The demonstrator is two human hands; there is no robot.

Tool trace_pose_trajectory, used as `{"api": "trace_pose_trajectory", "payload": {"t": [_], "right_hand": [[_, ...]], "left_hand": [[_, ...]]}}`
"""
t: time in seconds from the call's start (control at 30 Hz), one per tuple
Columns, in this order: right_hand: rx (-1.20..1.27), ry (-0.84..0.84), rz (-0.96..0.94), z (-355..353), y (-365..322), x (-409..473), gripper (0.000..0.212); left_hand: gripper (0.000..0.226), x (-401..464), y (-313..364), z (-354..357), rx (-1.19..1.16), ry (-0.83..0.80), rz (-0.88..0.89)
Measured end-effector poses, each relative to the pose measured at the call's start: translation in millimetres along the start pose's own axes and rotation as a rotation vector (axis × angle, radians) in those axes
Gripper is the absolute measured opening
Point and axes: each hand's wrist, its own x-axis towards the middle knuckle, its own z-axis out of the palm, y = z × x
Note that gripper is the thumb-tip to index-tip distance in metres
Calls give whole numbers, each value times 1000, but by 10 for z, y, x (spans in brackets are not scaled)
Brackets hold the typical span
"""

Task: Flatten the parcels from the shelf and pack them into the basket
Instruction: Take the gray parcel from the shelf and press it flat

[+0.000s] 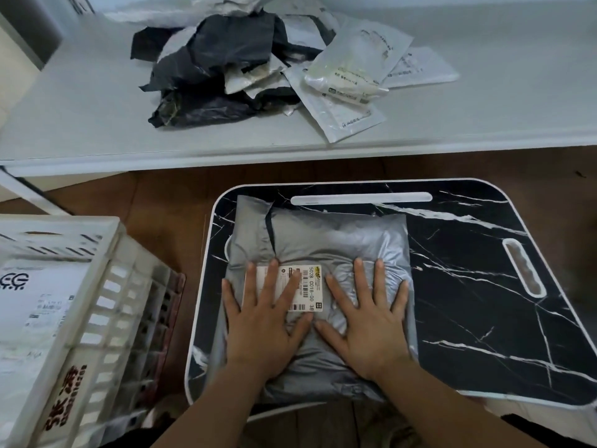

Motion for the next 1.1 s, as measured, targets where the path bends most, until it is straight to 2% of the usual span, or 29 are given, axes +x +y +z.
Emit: {"api": "trace_pose_trajectory", "payload": {"t": [0.13,0.27,0.4,0.57,0.63,0.7,0.73,0.8,0.87,0.97,1.1], "right_hand": [[4,-19,-36,-22,11,-24,90],[-81,-86,-211,-56,158,-102,112],[-137,-154,-333,-113,449,-257,117],[-173,-187,-266,-262,881,-491,129],[-19,-246,-46,-414,959,-567,128],[196,-91,273,-528,917,-592,116],[234,-1,399,-574,863,-577,97],[202,-43,554,-647,692,-555,69],[218,-152,619,-596,502,-572,67],[317,-80,689,-499,275,-628,51],[447,69,714,-535,176,-668,38]], "left_hand": [[70,-12,-4,26,-3,16,8],[71,-19,-18,42,23,18,7],[73,-26,-76,-6,17,-25,34],[87,-89,-247,-71,-10,-74,51],[94,-132,-267,-121,-50,-124,-22],[96,-198,-216,-210,-127,-54,-186],[92,-239,-165,-272,-169,42,-288],[74,-305,-146,-373,-280,200,-519],[60,-345,-190,-472,-479,142,-733],[63,-436,-245,-510,-500,-14,-746],[51,-508,-160,-592,-498,62,-687]]}}
